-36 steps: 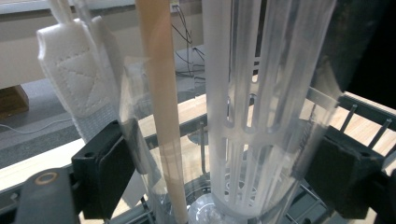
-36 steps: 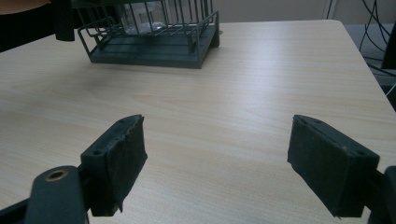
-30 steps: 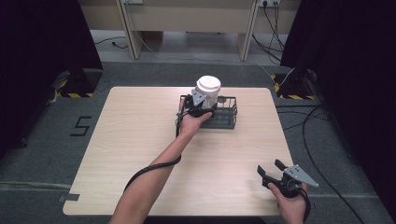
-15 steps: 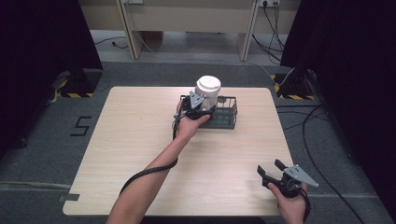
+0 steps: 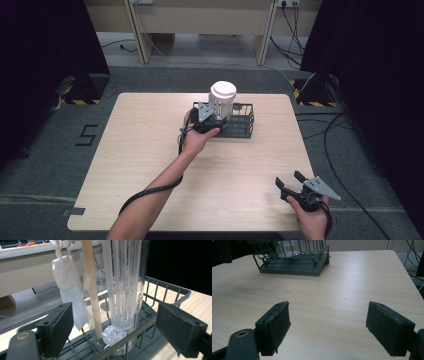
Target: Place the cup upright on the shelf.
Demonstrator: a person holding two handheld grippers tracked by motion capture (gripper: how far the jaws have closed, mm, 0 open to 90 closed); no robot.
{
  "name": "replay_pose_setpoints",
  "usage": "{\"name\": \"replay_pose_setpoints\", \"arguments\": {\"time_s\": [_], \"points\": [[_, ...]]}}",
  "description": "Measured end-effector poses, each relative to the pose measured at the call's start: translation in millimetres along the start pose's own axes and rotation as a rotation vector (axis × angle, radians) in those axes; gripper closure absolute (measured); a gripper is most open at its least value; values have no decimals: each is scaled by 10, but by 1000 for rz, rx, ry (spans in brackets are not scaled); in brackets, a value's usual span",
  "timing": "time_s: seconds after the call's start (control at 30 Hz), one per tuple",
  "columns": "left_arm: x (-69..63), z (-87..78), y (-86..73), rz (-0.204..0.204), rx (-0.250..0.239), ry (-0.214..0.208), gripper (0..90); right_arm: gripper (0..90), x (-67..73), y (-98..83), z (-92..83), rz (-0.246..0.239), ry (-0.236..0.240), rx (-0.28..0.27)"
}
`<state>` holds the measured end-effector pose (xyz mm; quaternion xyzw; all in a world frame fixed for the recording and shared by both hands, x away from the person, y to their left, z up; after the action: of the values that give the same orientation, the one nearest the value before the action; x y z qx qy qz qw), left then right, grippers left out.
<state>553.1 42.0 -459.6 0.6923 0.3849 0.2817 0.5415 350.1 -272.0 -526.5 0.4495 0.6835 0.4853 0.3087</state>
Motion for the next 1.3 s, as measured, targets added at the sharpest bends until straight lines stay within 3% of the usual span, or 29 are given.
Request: {"name": "replay_pose_setpoints", "arguments": {"time_s": [0.77, 1.3], "points": [[67, -552, -110, 21, -13, -26, 146, 197, -3, 1, 1, -9, -8, 1], [184, -965, -246, 26, -23, -19, 148, 197, 5, 0, 1, -6, -8, 5]]}}
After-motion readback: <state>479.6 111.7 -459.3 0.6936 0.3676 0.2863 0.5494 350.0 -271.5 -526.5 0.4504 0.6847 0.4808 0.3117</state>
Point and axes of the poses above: each handheld gripper's, and its own axes: z roughly forward along the jaws, y roughly out of its top, x roughly to its left, the point moved 4 cm from there along z, roughly forward along the jaws, and after that the axes turned 6 degrees about -z, right-handed, at the moved point
